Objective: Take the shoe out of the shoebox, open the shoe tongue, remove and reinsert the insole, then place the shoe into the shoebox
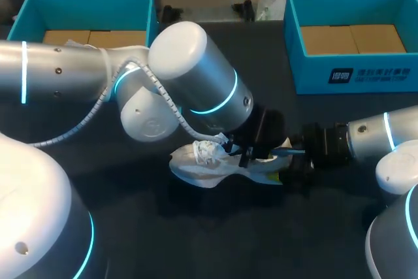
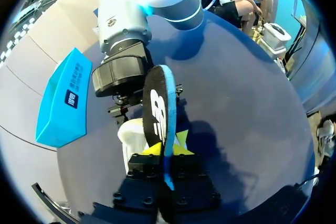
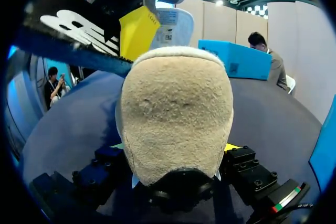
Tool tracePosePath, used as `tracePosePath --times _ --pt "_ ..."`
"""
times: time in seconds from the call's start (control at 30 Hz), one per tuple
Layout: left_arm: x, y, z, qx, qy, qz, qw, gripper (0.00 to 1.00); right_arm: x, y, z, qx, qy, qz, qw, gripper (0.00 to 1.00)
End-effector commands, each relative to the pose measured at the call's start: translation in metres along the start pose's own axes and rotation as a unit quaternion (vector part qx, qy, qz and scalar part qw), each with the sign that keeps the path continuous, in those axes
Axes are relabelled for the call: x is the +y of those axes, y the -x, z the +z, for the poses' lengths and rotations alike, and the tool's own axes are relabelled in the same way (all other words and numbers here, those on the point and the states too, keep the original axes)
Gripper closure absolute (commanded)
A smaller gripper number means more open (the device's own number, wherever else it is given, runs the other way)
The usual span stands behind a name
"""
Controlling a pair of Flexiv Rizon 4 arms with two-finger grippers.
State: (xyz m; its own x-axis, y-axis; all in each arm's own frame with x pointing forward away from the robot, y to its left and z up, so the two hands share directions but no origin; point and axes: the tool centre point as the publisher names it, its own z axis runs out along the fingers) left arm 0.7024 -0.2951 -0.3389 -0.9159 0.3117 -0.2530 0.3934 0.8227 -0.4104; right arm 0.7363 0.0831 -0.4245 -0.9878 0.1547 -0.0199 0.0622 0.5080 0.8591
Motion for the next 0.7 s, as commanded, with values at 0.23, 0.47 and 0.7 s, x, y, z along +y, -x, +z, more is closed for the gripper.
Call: tracePosePath --times 0.23,0.47,0.7 --pt "-0.001 0.002 -0.018 0.025 -0.006 -0.006 1.000 1.00 -0.002 0.000 0.003 0.000 -0.003 0.000 1.000 1.00" --pt "-0.012 0.001 -0.048 0.038 -0.012 -0.025 0.999 1.00 -0.002 0.000 0.003 0.000 -0.003 0.000 1.000 1.00" --pt "-0.034 0.006 -0.074 0.054 -0.039 -0.059 0.996 1.00 -0.002 0.000 0.003 0.000 -0.003 0.000 1.000 1.00"
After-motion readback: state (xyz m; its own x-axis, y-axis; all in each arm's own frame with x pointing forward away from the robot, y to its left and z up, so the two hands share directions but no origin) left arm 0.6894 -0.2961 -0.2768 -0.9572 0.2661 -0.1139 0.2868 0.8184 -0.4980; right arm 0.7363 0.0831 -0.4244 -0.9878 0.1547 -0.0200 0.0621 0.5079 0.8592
